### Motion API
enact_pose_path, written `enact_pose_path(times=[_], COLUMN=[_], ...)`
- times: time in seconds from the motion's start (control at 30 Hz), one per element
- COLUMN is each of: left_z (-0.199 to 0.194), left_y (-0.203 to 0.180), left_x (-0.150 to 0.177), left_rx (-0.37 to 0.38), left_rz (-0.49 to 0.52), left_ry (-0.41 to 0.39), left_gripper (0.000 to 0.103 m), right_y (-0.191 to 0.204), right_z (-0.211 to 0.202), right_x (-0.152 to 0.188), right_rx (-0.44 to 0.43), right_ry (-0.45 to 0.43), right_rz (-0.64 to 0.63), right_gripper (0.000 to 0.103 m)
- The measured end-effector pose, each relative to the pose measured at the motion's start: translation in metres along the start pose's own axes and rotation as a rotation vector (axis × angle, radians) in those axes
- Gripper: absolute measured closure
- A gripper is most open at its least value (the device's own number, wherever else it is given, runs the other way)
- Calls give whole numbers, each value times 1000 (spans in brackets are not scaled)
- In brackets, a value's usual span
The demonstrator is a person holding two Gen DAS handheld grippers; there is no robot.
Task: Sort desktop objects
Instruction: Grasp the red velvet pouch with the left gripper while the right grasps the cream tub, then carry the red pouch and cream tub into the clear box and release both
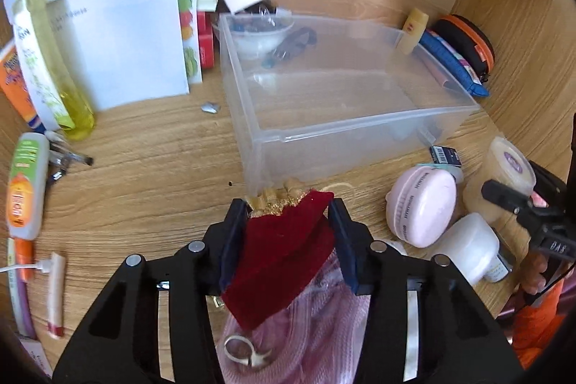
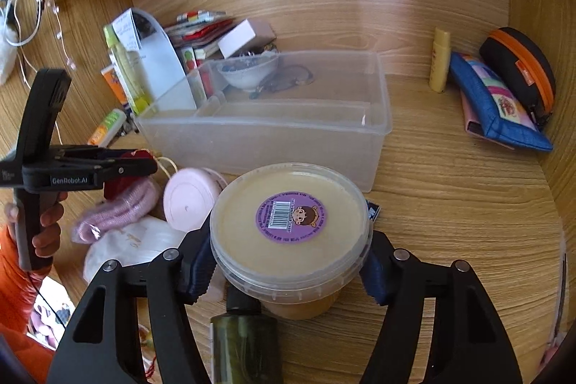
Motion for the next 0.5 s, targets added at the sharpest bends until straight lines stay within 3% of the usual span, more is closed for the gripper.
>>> enact_pose_path(times=[0.13, 0.3, 0.5], left_z=[-7, -19, -43], left_y=[7, 12, 3], left_x=[5, 4, -7], left_rx=[-10, 18, 21], left_rz=[-6, -49, -43], left_ry=[-11, -42, -163], left_gripper=[65, 66, 66], right_y=[-3, -5, -11], right_z=[-10, -22, -34], right_x=[-6, -18, -38], right_rx=[11, 20, 35], right_ry=[-28, -60, -100], right_rz=[-2, -9, -20], right_gripper=[40, 40, 40])
Point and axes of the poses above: each gripper's, at about its wrist camera, not at the fingertips, and z roughly the way its jaws point, y to its left, x to its underside, the point moved 7 cm from there along z, roughly the way its jaws point, and after that the axes turned 13 degrees about -z, right-handed, at the moved point
